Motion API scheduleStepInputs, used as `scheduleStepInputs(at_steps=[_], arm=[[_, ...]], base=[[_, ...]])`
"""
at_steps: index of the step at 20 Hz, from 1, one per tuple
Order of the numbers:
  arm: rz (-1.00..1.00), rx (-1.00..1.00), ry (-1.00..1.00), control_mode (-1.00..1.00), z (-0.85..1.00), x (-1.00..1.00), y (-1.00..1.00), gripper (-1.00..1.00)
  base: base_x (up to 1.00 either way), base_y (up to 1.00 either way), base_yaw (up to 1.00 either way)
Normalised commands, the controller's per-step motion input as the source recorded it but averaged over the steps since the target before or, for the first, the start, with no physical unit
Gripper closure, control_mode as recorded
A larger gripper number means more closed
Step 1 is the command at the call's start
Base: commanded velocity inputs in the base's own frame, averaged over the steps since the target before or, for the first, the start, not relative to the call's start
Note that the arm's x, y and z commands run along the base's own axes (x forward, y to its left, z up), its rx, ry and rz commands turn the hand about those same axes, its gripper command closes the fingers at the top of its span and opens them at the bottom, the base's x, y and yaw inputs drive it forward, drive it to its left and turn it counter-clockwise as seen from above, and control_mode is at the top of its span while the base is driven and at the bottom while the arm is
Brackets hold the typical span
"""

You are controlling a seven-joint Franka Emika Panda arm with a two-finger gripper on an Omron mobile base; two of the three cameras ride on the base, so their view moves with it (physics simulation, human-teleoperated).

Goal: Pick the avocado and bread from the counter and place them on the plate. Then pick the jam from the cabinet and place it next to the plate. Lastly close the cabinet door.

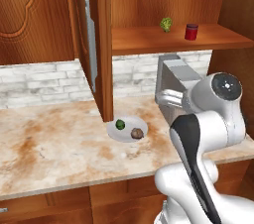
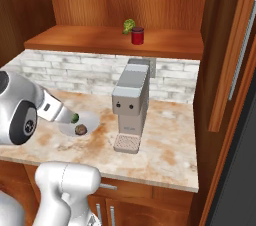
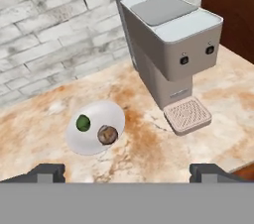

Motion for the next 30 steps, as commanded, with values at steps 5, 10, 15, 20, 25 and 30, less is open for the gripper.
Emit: scheduleStepInputs(at_steps=[5,10,15,20,25,30], arm=[[0.04,-0.01,-0.12,-1.0,0.27,-0.08,-0.45,-1.0],[0.0,0.0,-0.08,-1.0,0.32,0.0,-0.42,-1.0],[0.0,0.0,-0.01,-1.0,0.54,0.0,-0.3,-1.0],[0.0,0.0,0.0,-1.0,0.56,0.0,-0.29,-1.0],[0.0,0.0,0.0,-1.0,0.54,0.0,-0.25,-1.0],[0.0,-0.01,0.0,-1.0,0.43,0.0,-0.18,-1.0]], base=[[0.0,0.0,0.0],[0.0,0.0,0.0],[0.0,0.0,0.0],[0.0,0.0,0.0],[0.0,0.0,0.0],[0.0,0.0,0.0]])
